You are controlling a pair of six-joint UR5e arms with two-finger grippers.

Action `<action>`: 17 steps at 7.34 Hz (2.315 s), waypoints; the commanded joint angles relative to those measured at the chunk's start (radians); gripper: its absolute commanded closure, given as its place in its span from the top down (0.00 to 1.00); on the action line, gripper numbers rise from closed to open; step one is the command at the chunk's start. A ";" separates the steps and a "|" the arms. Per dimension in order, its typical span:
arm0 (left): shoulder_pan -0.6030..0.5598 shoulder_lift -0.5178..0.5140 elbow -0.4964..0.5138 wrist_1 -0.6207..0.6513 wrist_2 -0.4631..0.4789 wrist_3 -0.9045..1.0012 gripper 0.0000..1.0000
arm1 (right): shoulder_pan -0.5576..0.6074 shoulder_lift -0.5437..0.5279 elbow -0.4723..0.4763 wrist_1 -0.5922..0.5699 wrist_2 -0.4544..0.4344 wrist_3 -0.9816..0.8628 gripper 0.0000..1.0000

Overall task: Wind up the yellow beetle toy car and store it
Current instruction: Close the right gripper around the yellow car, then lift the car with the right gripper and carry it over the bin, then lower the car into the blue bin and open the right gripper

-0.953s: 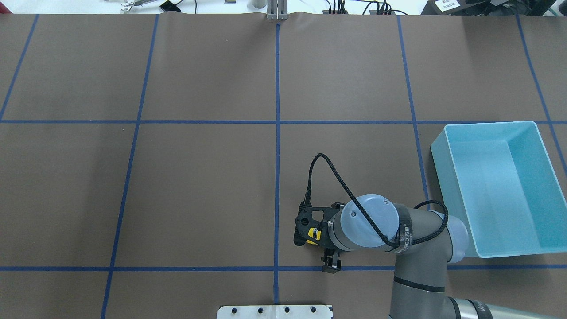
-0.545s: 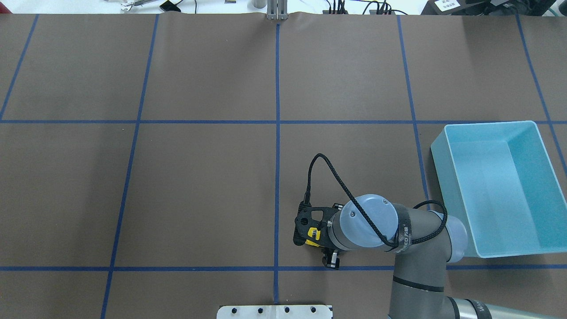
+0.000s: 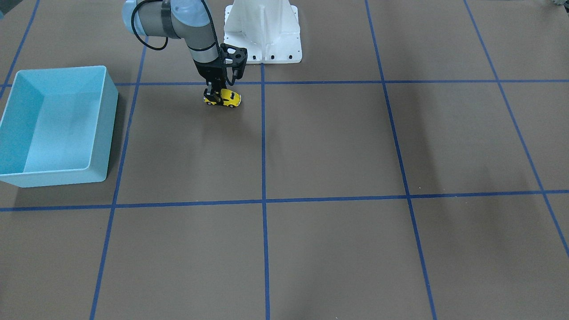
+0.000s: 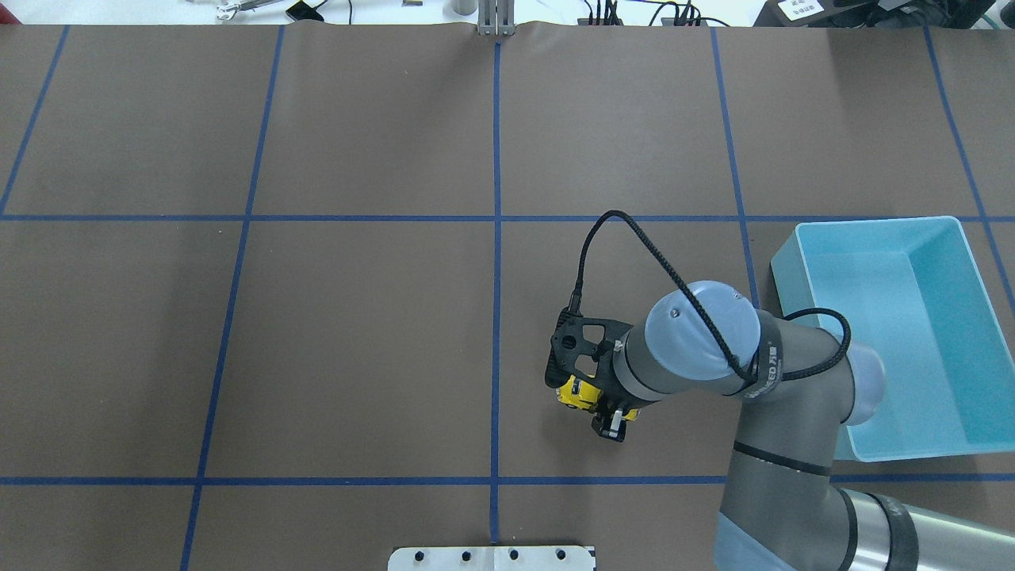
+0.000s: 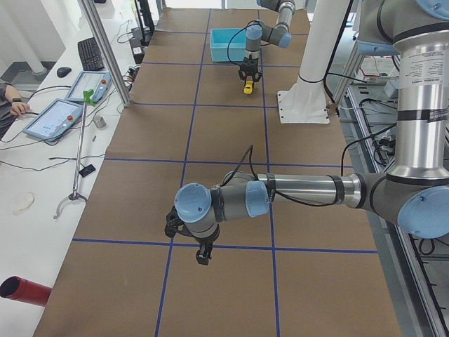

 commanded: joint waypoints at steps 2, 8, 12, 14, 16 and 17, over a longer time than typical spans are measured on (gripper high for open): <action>0.001 -0.001 -0.006 0.000 0.000 0.001 1.00 | 0.217 -0.093 0.072 -0.050 0.166 -0.225 0.00; 0.001 -0.008 -0.007 -0.003 0.051 0.004 1.00 | 0.545 -0.517 0.139 -0.034 0.323 -0.803 0.00; 0.001 -0.008 -0.009 -0.003 0.052 -0.001 1.00 | 0.542 -0.546 -0.009 0.146 0.320 -0.826 0.00; 0.001 -0.013 -0.009 -0.009 0.051 0.007 1.00 | 0.537 -0.543 -0.042 0.148 0.318 -0.826 0.00; 0.001 -0.008 -0.009 -0.028 0.051 -0.002 1.00 | 0.519 -0.533 -0.112 0.236 0.320 -0.837 0.00; 0.001 -0.010 -0.009 -0.028 0.051 -0.004 1.00 | 0.516 -0.533 -0.131 0.287 0.326 -0.828 0.00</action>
